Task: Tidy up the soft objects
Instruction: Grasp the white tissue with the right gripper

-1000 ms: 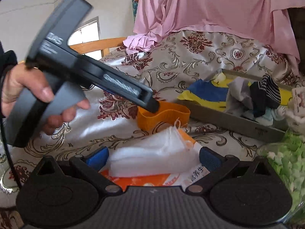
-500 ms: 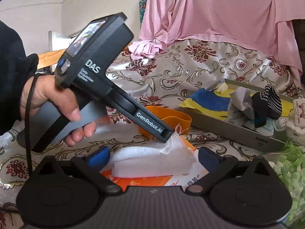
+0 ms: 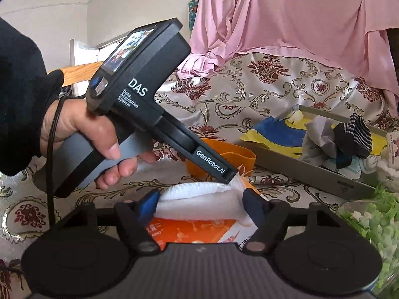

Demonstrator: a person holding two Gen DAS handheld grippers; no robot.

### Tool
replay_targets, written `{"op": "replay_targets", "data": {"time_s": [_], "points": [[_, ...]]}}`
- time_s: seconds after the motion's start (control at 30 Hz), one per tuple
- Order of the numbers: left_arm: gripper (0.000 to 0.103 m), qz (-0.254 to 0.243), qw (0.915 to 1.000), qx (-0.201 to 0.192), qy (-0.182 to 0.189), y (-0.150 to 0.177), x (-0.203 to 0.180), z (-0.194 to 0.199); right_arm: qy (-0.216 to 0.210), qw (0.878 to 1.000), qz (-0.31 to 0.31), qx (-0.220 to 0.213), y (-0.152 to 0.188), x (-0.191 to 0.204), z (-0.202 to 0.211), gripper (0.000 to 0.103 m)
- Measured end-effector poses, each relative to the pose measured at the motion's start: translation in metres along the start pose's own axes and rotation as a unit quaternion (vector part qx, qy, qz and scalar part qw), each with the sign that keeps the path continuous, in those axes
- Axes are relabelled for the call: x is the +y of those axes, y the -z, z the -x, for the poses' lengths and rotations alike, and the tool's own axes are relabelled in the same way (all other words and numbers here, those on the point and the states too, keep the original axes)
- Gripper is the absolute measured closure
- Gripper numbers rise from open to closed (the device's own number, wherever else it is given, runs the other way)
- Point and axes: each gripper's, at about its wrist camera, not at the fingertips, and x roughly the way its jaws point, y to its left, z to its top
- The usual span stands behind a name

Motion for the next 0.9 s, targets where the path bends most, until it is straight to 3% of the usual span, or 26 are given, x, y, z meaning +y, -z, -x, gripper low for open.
{"op": "replay_targets", "data": {"time_s": [0.13, 0.3, 0.43, 0.67, 0.8, 0.9], "points": [[0.028, 0.007, 1.0, 0.002, 0.002, 0.0, 0.002, 0.0, 0.0, 1.0, 0.002, -0.001, 0.0, 0.001, 0.0, 0.032], [0.049, 0.015, 0.9998, 0.013, -0.002, 0.004, 0.008, -0.004, 0.001, 1.0, 0.001, -0.003, 0.0, 0.001, 0.001, 0.039], [0.056, 0.024, 0.9996, 0.01, -0.002, 0.006, 0.01, -0.002, 0.002, 1.0, 0.002, -0.004, 0.0, 0.001, 0.001, 0.042], [0.068, 0.038, 0.999, 0.001, -0.024, 0.006, 0.008, 0.002, 0.013, 1.0, -0.002, -0.017, 0.0, 0.002, 0.004, 0.061], [0.072, 0.056, 0.9979, -0.009, -0.03, 0.009, 0.008, 0.008, 0.019, 0.999, 0.002, -0.027, 0.001, 0.005, 0.006, 0.076], [0.074, 0.066, 0.997, -0.017, -0.037, 0.013, 0.007, 0.014, 0.028, 0.999, 0.004, -0.035, -0.001, 0.006, 0.009, 0.081]]}}
